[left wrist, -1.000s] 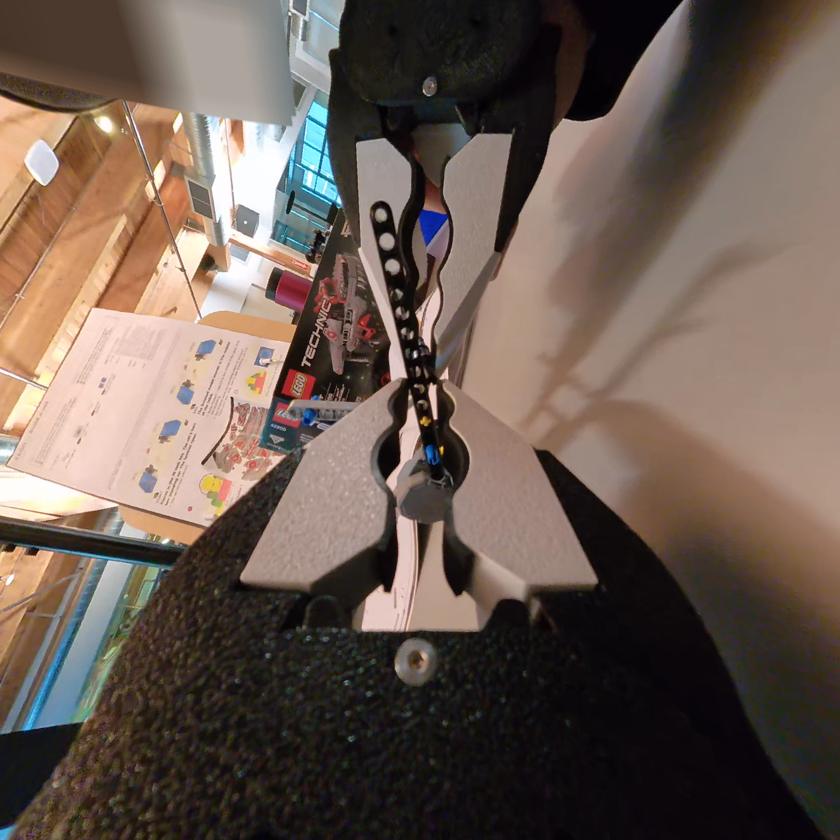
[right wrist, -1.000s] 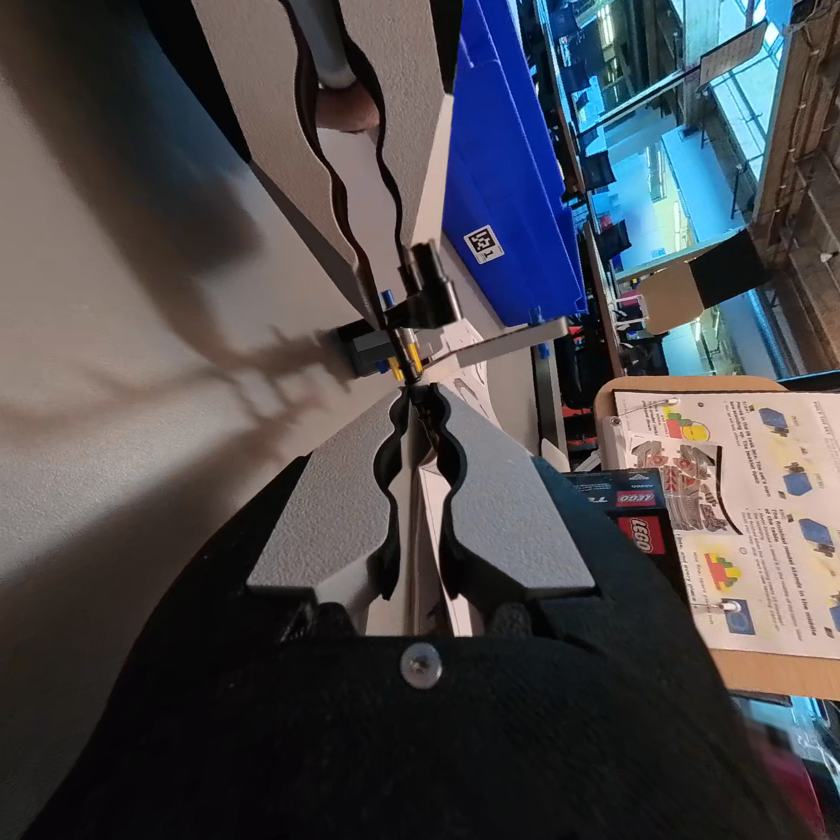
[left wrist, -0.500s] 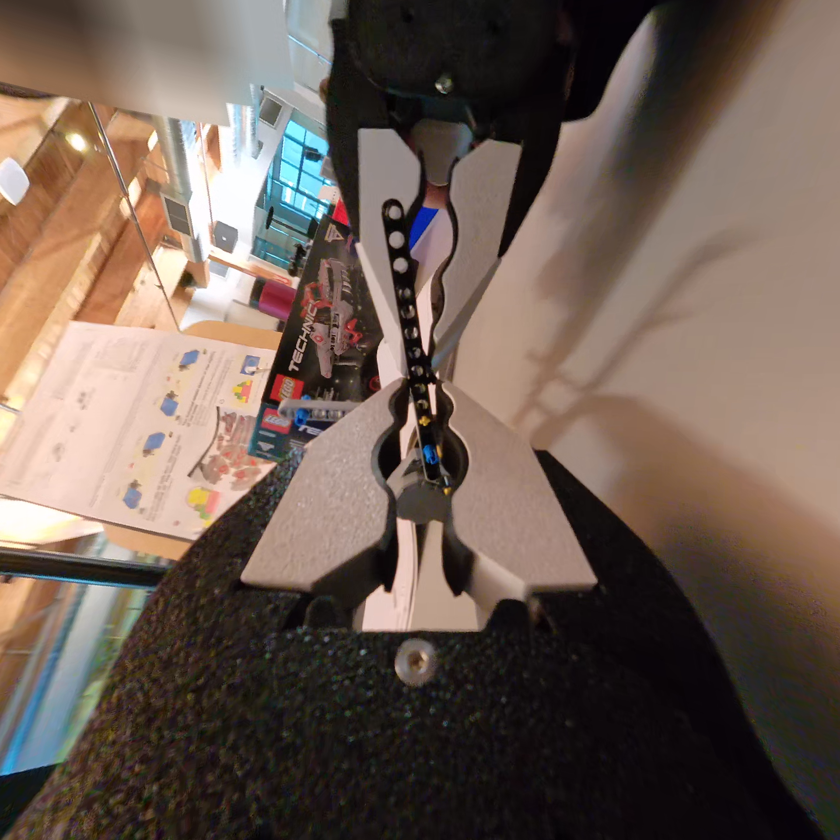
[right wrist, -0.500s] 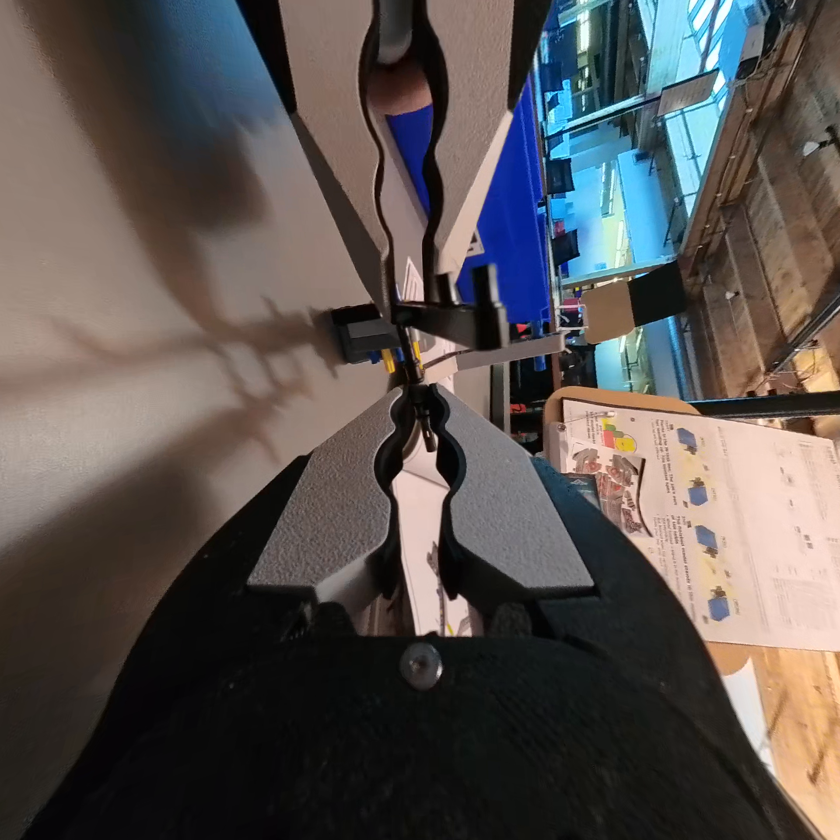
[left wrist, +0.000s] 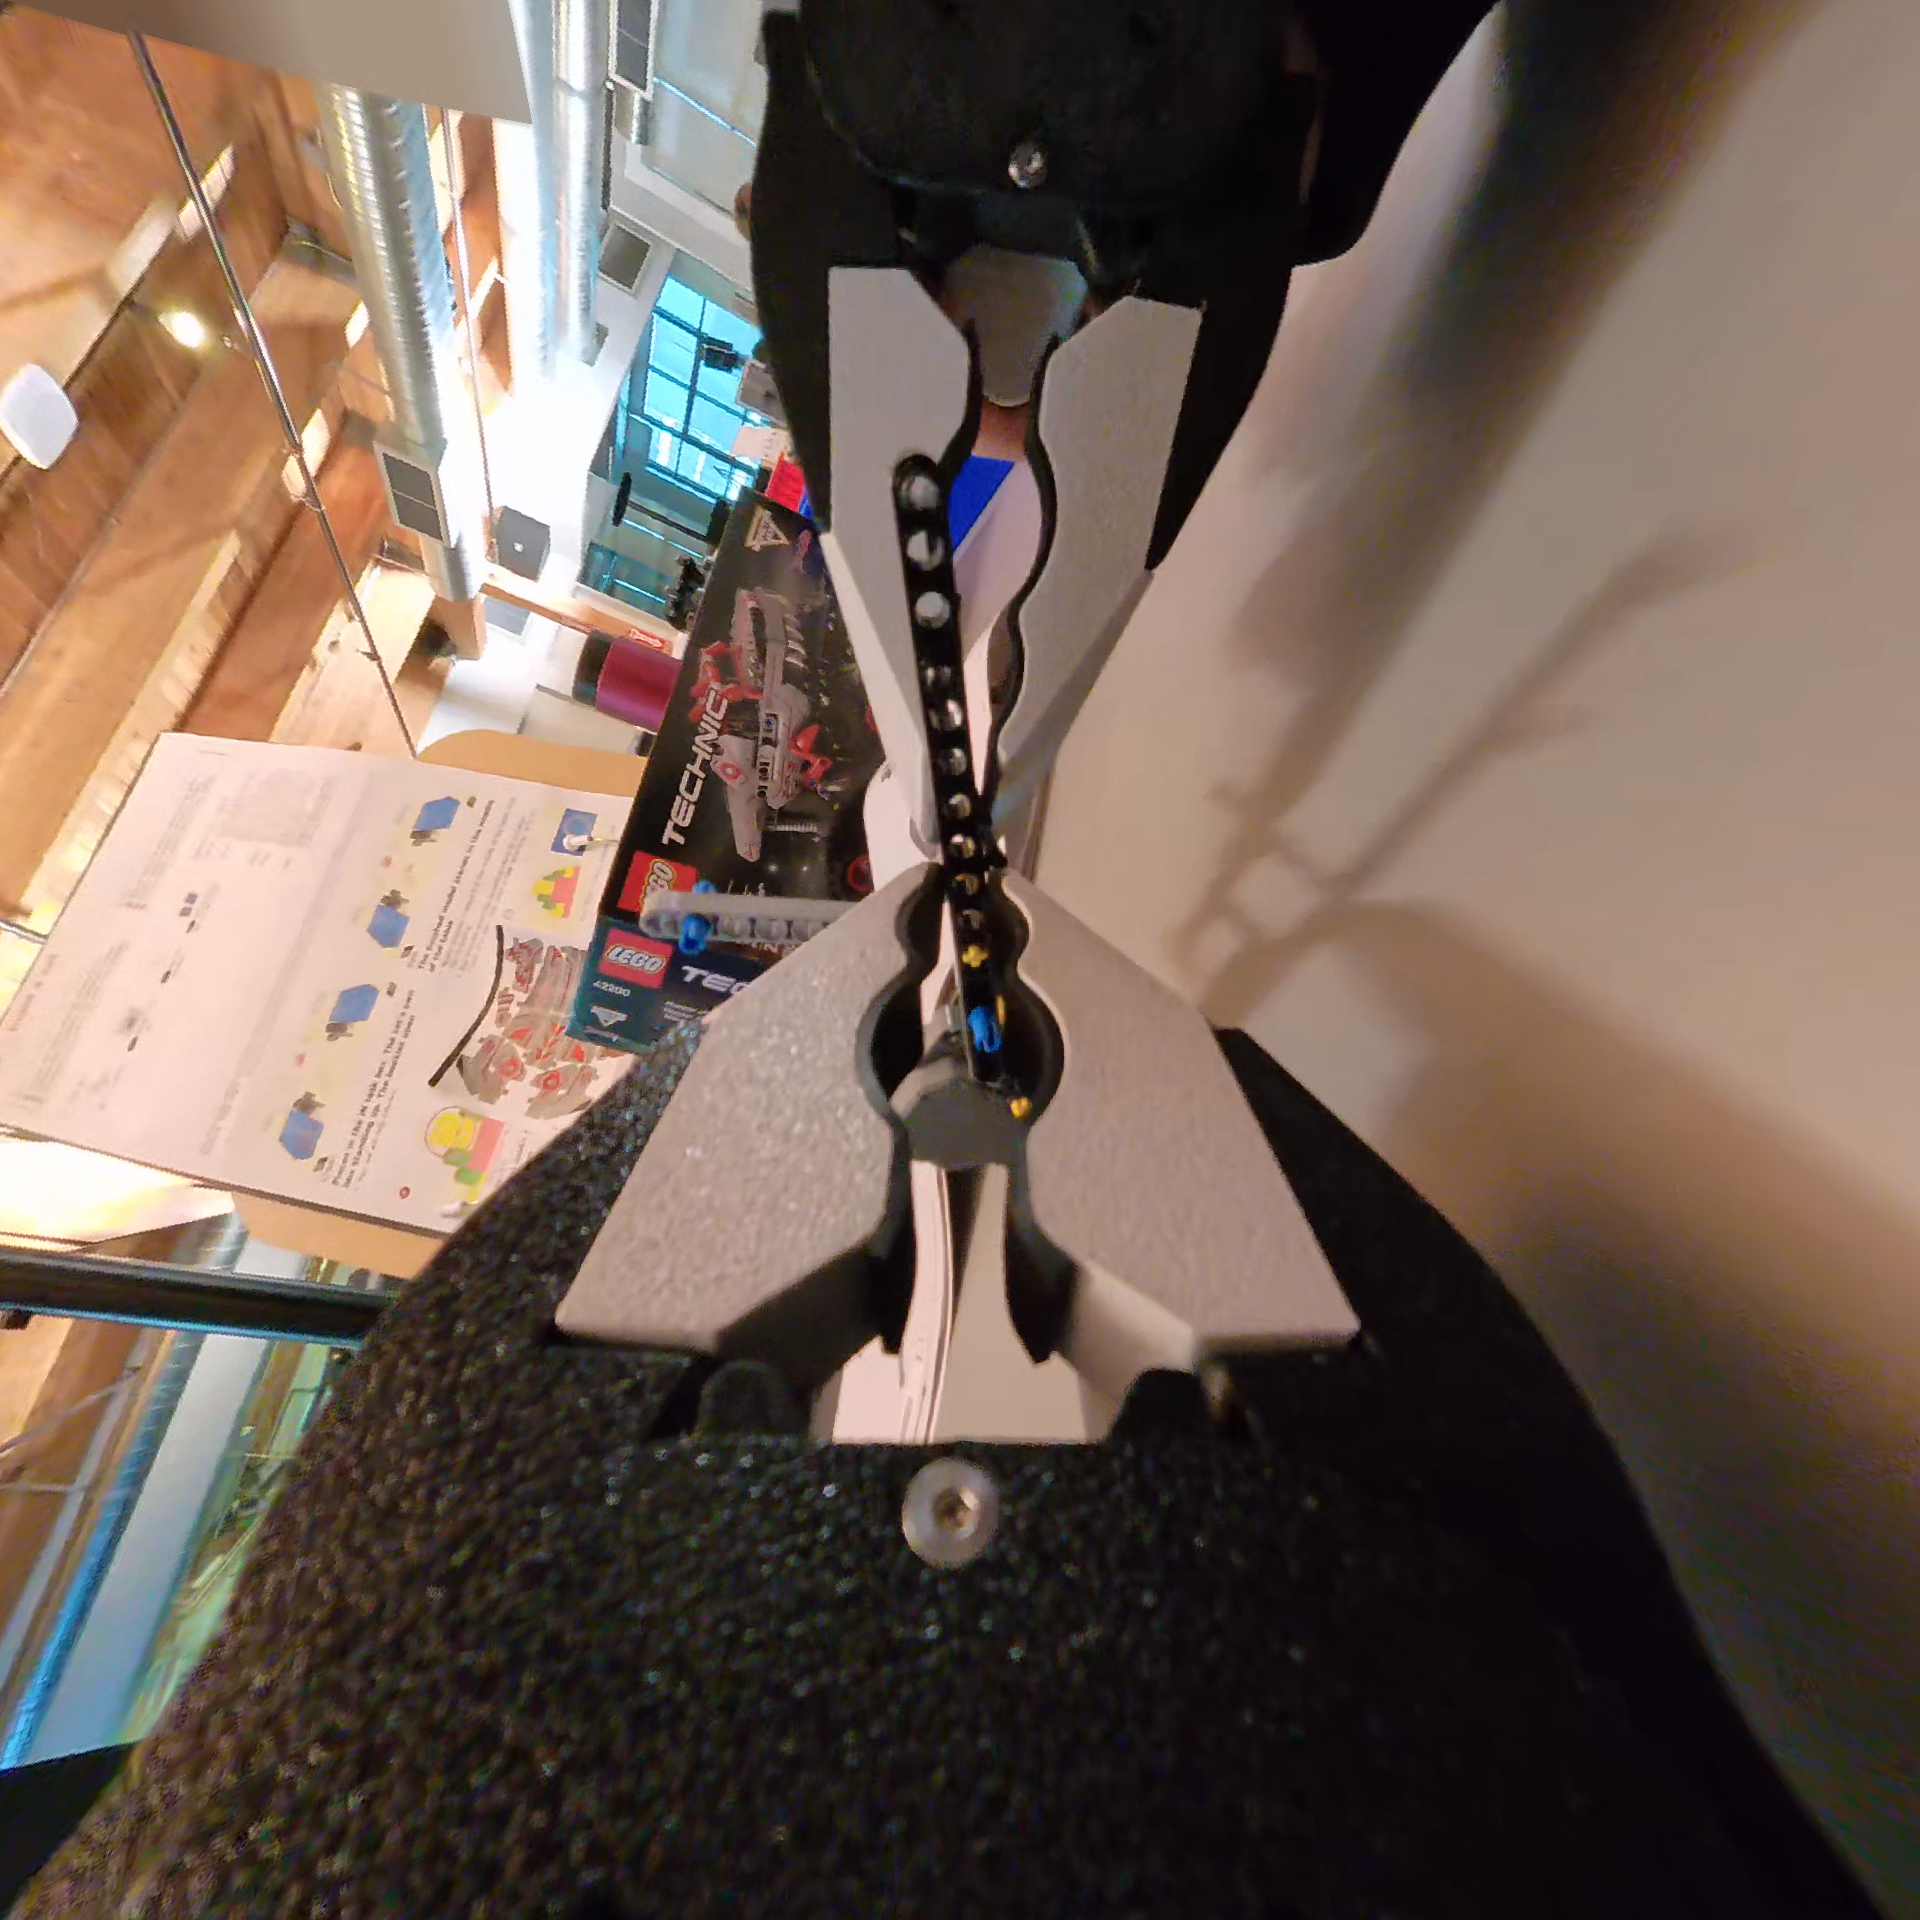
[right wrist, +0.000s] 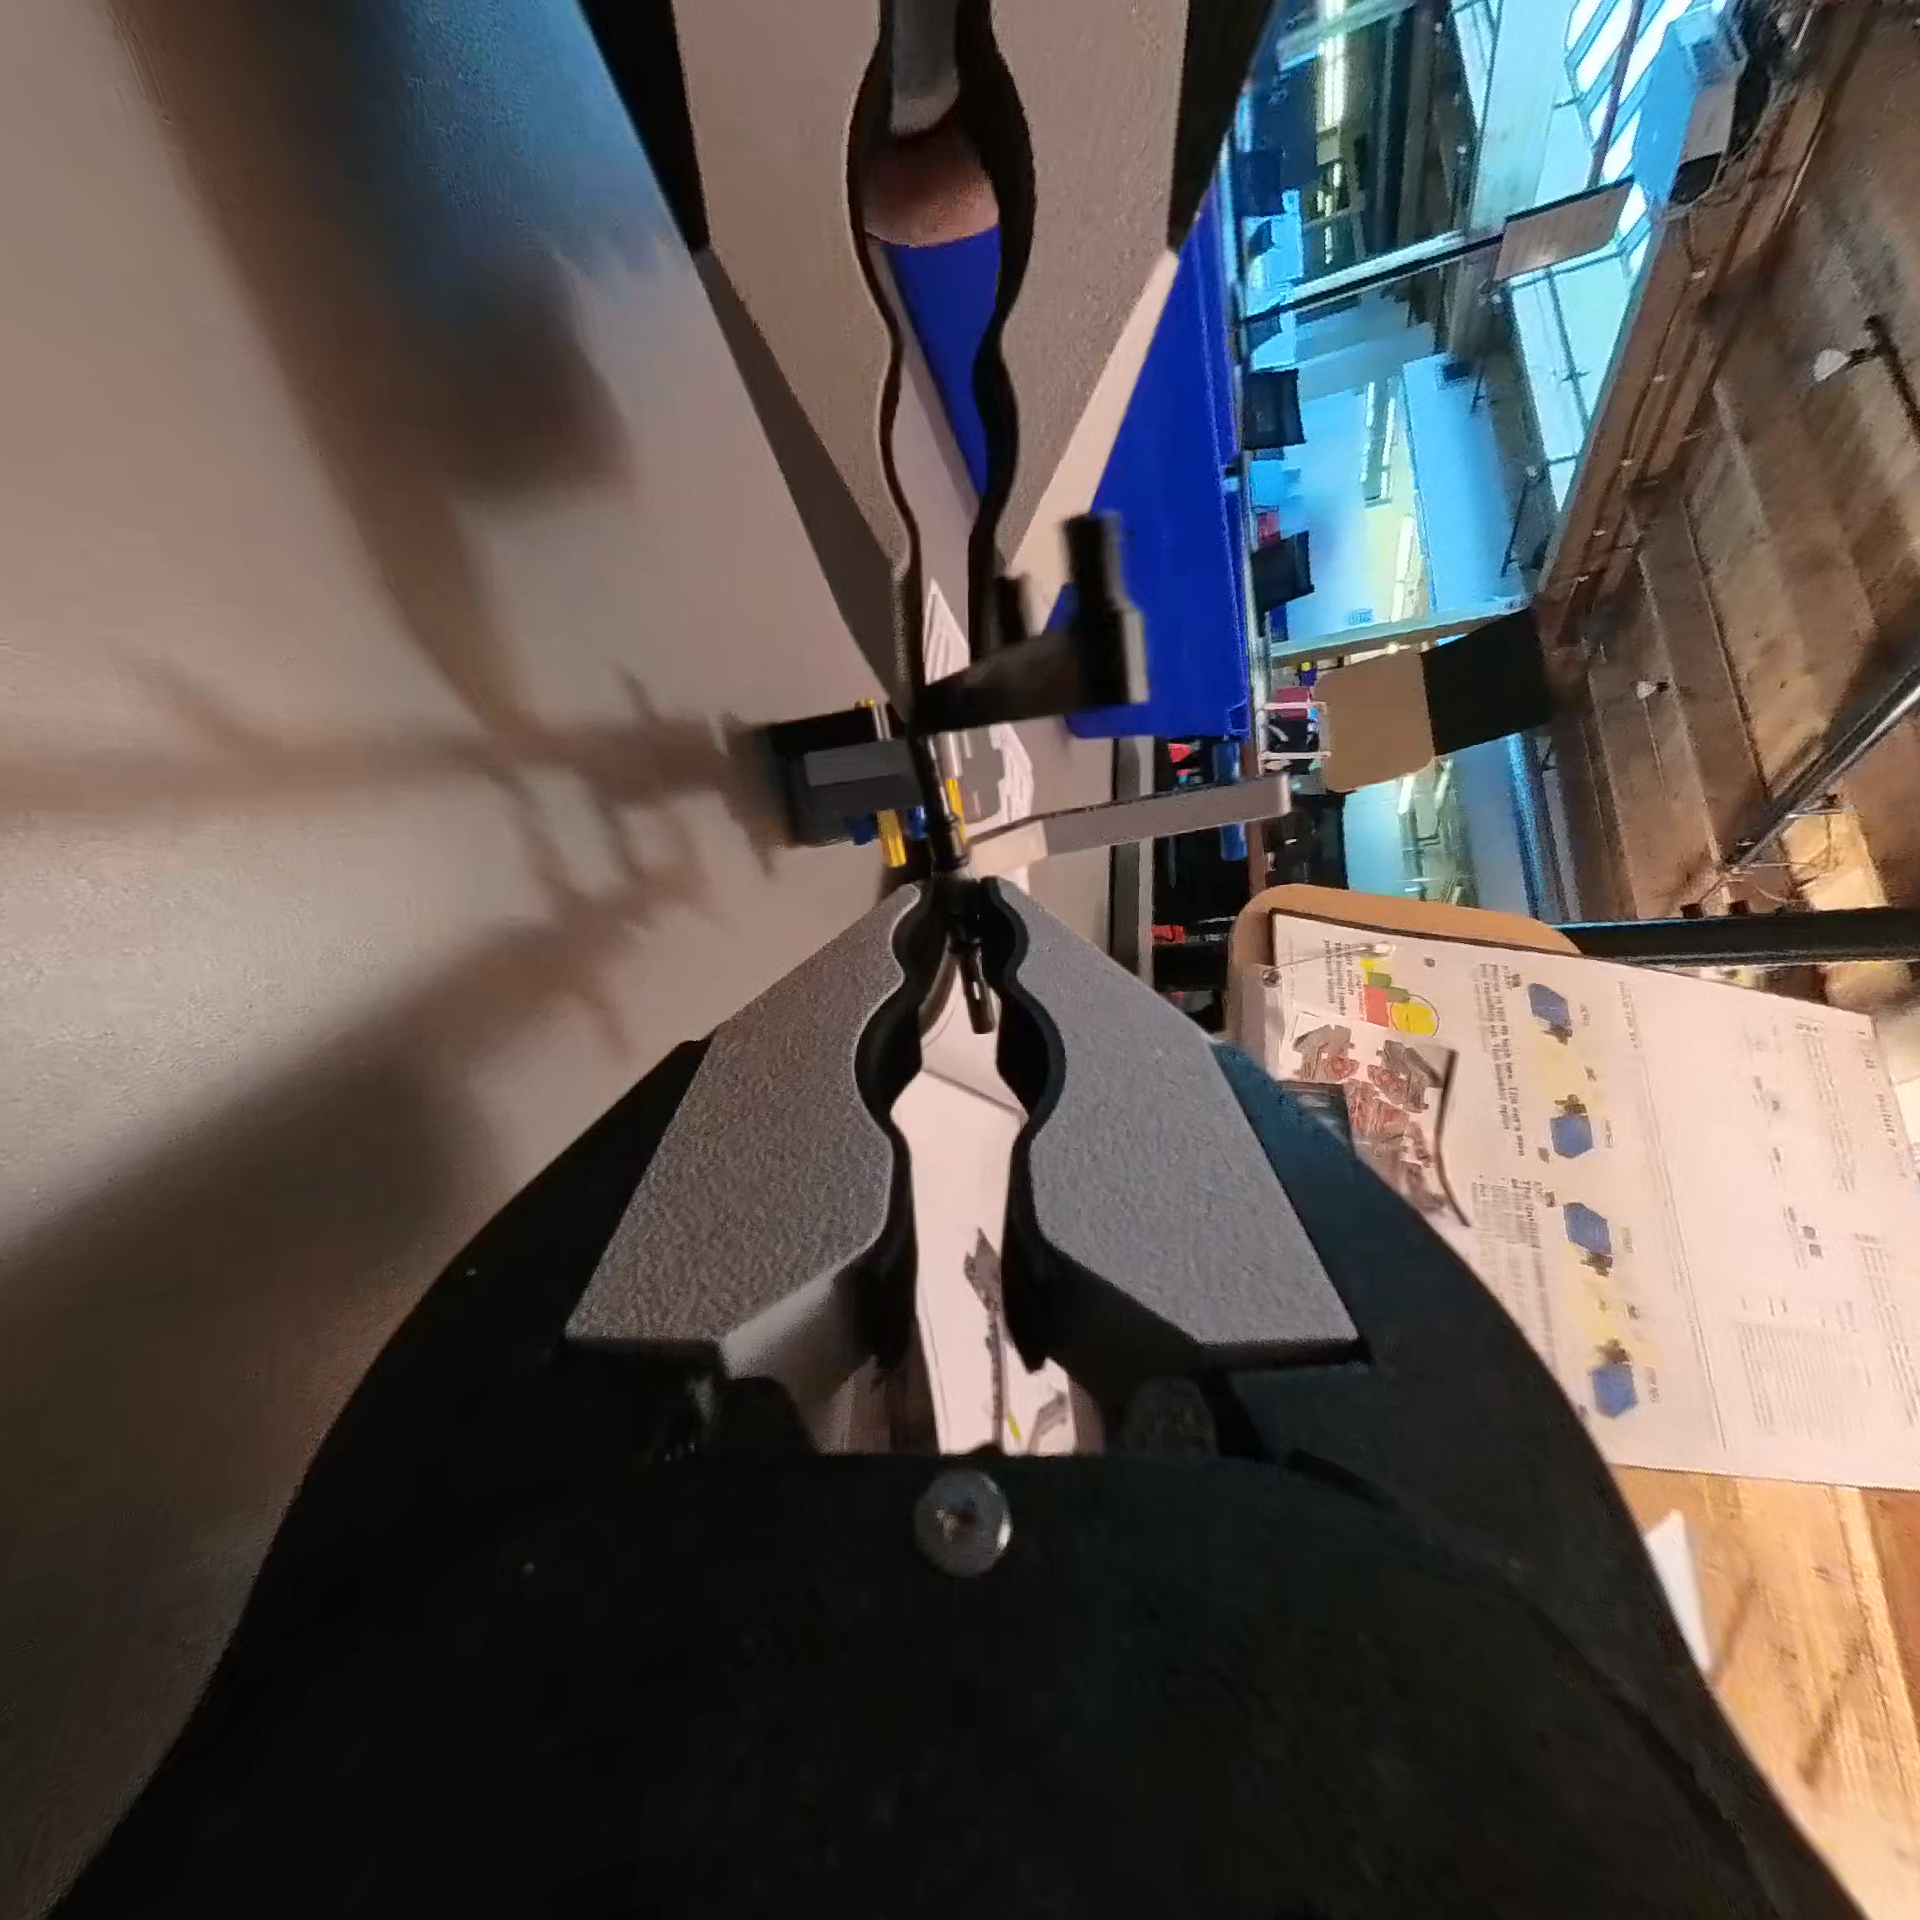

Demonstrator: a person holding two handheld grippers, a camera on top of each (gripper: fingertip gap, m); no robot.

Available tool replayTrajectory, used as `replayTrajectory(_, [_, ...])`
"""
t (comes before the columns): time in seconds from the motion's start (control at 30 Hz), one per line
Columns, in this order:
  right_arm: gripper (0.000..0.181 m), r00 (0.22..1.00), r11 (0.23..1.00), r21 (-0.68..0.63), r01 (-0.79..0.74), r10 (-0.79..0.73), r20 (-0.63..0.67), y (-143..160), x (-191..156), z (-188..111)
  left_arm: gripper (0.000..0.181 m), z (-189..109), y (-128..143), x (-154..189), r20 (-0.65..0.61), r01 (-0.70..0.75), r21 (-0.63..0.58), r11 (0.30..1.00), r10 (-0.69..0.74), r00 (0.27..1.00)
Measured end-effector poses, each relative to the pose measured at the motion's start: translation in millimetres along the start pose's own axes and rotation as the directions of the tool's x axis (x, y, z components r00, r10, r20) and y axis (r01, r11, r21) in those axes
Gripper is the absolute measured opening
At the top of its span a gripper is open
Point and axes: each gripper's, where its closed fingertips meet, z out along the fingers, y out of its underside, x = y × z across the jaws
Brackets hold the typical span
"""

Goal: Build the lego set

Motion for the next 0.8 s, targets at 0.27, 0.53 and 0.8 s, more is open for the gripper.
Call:
replayTrajectory(0.27, [0.004,0.995,0.995,-0.034,0.099,-0.099,-0.011,3.5,-1.8,-0.5,0.005,1.5,2.7,2.9,-0.043,0.046,0.001,0.999,-0.046,0.998])
replayTrajectory(0.53, [0.006,0.975,0.977,0.055,-0.207,0.202,0.093,4.9,-1.5,-1.8,0.005,4.2,1.1,1.5,-0.055,0.044,0.021,0.999,-0.043,0.998])
replayTrajectory(0.8, [0.006,0.976,0.979,0.018,-0.203,0.2,0.087,3.8,-1.7,2.6,0.005,5.1,5.4,1.9,-0.03,-0.111,-0.024,0.994,0.111,0.993])
